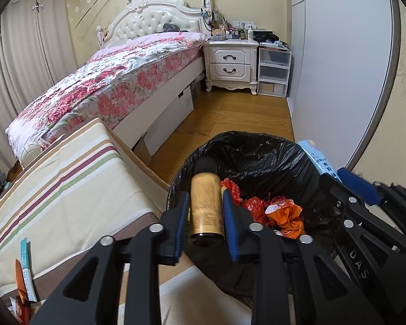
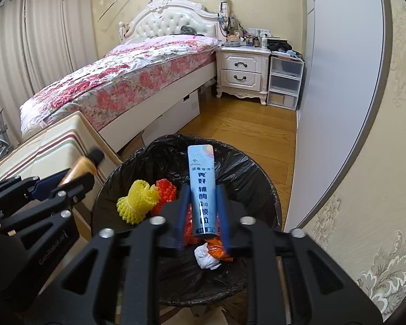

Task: Collect trash
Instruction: 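Carry the bottle and blue tube over the trash bin and open both grippers, then grasp the white-green tube with the left gripper while the right gripper grasps the red bottle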

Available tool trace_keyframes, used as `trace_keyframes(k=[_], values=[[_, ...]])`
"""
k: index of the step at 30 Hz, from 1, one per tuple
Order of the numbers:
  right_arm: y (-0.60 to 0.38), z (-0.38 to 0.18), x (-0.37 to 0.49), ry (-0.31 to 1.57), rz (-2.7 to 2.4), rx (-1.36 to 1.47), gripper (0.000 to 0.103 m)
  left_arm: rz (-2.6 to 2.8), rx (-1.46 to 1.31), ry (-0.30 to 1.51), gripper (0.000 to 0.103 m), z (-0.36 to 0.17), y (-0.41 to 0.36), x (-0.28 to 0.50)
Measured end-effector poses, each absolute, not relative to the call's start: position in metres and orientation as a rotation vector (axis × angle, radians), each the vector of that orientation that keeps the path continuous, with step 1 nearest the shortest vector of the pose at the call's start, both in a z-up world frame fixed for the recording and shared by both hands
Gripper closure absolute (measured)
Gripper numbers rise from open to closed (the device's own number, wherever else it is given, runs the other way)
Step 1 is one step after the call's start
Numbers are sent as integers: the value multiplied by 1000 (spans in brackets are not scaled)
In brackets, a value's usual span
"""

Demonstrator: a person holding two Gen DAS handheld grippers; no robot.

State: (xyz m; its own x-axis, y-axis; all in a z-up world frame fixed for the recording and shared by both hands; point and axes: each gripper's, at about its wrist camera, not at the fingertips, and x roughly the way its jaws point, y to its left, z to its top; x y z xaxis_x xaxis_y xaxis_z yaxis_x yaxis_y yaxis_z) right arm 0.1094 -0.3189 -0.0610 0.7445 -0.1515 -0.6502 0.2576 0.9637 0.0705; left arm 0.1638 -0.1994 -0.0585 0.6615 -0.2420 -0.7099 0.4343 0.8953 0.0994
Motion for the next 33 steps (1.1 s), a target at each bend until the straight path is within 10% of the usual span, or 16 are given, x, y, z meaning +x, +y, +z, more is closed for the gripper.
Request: trace_keyframes(k=[7, 17, 33], values=[[-319, -61, 107, 693, -253, 159, 58, -361, 231, 743, 30, -54, -192, 166], [-318, -53, 98, 681, -315, 142, 32, -323, 219, 738, 24, -49, -174, 164], [-275, -36, 82, 682, -242, 123, 31, -157, 179, 741, 23, -37, -78, 133]])
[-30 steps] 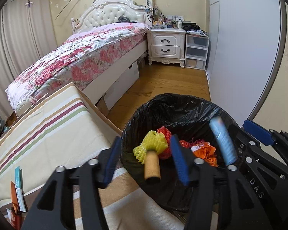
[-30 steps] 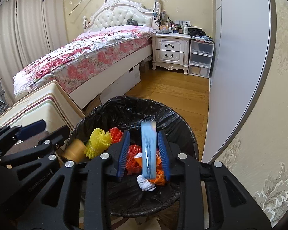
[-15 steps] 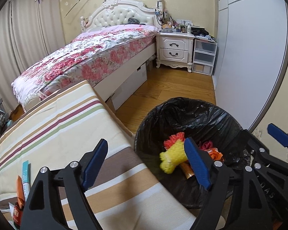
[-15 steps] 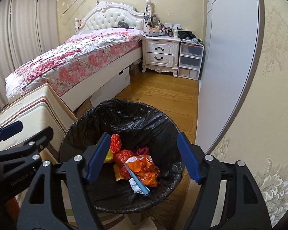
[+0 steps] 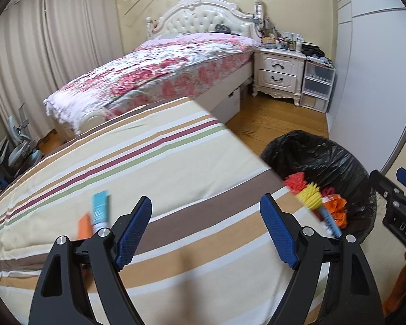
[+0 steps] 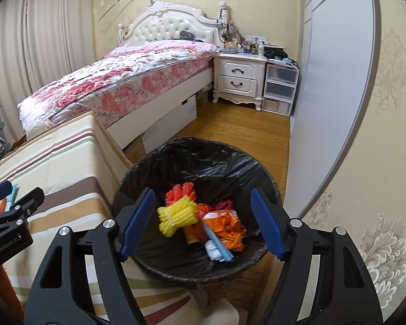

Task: Collect trash
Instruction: 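Grasp the white-green tube with the left gripper while the right gripper grasps the red bottle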

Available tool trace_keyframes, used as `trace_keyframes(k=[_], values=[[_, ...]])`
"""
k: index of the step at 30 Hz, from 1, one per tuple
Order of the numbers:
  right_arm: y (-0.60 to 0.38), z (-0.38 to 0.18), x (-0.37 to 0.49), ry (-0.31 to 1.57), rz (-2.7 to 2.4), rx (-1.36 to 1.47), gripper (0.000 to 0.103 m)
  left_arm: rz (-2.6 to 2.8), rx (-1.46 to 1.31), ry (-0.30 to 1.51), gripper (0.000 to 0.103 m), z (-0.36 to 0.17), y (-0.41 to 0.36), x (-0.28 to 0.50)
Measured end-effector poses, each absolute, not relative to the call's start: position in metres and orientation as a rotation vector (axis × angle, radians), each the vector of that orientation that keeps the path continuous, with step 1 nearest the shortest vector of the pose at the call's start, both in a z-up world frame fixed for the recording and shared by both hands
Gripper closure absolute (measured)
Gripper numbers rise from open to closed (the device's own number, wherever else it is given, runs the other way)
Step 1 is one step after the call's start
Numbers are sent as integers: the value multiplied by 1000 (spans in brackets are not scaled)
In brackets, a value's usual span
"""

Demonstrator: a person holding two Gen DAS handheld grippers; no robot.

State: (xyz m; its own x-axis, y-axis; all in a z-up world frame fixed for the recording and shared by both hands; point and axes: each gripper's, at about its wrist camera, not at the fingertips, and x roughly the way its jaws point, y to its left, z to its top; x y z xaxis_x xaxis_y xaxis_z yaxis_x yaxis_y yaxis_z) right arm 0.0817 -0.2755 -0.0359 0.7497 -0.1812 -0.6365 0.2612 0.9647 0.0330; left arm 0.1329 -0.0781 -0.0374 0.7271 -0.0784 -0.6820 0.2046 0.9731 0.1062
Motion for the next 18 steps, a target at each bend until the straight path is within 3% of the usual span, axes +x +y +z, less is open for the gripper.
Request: trace_keyframes(k=[18], values=[[-113, -22, 76, 709, 94, -36, 31, 118, 111, 758, 23, -43, 93, 70]])
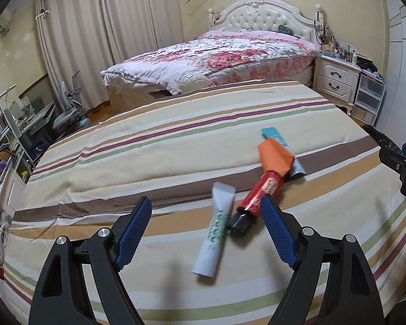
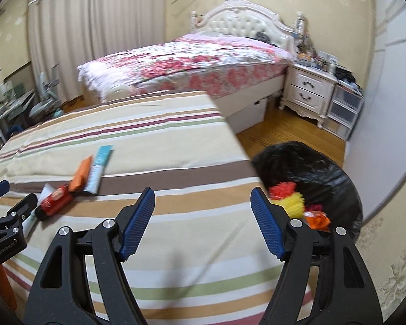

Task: Collect trash
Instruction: 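Grasp the white-green tube with the left gripper while the right gripper grasps the red bottle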

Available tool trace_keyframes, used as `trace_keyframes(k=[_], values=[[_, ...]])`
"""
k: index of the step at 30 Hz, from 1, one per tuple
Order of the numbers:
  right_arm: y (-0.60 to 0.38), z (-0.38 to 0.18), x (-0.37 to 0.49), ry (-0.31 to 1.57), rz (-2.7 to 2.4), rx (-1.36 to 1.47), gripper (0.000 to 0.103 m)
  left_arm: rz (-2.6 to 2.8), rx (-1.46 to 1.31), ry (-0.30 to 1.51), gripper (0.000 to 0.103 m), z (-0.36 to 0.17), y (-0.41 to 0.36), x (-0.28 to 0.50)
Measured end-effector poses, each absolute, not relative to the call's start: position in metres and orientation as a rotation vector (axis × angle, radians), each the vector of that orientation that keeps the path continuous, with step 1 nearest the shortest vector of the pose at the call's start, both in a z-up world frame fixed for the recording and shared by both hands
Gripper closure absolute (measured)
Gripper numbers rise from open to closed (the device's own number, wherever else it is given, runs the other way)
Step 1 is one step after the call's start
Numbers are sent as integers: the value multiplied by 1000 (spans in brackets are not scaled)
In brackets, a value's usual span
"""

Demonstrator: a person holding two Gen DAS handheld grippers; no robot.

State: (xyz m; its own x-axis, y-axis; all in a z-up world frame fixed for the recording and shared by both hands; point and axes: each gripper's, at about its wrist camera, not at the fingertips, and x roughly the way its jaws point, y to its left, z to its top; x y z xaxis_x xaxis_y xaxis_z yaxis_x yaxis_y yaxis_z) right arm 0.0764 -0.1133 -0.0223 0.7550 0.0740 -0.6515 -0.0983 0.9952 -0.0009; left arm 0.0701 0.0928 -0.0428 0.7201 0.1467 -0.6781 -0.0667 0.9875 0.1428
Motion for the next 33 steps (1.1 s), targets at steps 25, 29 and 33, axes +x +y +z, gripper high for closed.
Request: trace_keyframes(k=[25, 29, 33], values=[[-37, -27, 67, 745, 237, -97, 31, -16, 53, 816, 88, -64, 118, 62], [-21, -26, 69, 755, 274, -97, 31, 36, 38, 798, 89, -60, 134, 58], [2, -29, 72, 783, 315, -98, 31, 98, 22, 801, 89, -59, 156, 56]])
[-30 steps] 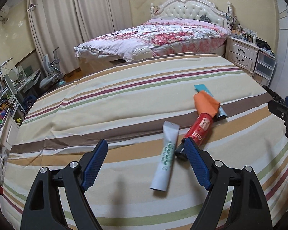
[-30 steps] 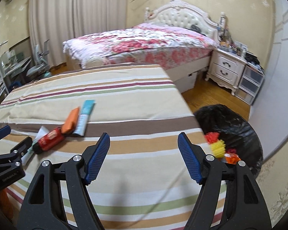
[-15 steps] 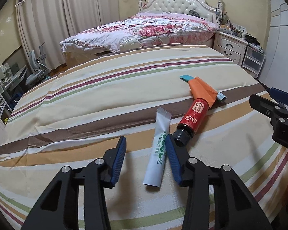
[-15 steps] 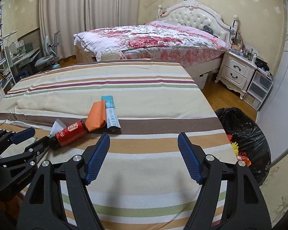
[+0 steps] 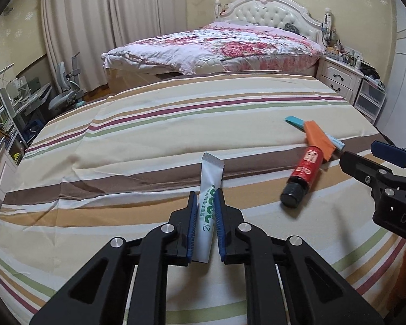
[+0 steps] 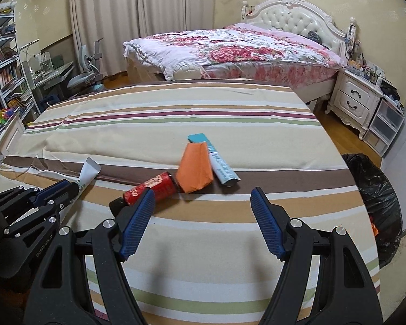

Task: Collect trash
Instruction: 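Grasp the white-green tube with the left gripper while the right gripper grasps the red bottle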

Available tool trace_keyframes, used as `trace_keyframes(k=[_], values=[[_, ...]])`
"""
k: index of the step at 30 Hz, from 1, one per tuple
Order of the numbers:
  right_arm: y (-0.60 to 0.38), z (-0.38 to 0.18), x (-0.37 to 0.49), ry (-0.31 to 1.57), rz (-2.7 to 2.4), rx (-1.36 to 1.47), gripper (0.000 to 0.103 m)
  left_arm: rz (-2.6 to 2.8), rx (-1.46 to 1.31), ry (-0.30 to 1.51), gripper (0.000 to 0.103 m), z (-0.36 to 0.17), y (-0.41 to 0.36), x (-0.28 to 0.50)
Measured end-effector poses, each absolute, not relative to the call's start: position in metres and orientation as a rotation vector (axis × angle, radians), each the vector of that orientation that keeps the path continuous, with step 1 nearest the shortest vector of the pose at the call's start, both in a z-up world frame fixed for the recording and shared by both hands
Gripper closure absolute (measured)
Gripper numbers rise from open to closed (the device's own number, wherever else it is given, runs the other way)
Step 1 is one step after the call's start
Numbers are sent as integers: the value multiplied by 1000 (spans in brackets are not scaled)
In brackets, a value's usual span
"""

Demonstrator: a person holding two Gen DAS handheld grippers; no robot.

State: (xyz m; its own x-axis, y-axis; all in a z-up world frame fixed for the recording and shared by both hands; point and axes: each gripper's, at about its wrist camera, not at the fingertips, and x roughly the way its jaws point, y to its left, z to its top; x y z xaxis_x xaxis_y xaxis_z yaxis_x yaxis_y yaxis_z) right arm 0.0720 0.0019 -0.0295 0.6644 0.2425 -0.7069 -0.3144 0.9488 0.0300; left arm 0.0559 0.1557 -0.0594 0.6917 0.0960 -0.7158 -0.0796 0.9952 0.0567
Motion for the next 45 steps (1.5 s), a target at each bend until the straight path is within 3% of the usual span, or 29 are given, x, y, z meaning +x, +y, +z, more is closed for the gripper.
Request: trace_keyframes(k=[11, 27, 42, 45], values=[[53, -45, 84, 876, 348, -136, 41, 189, -27, 804, 89, -60, 197, 52], [13, -56, 58, 915, 334, -168, 44, 173, -49, 807, 89, -61, 203, 52], [-37, -62, 38, 917, 254, -106, 37, 179, -45, 806, 89, -63, 203, 52], [-34, -66, 30, 851, 259, -110, 31, 183, -42, 806, 89, -63, 202, 52]])
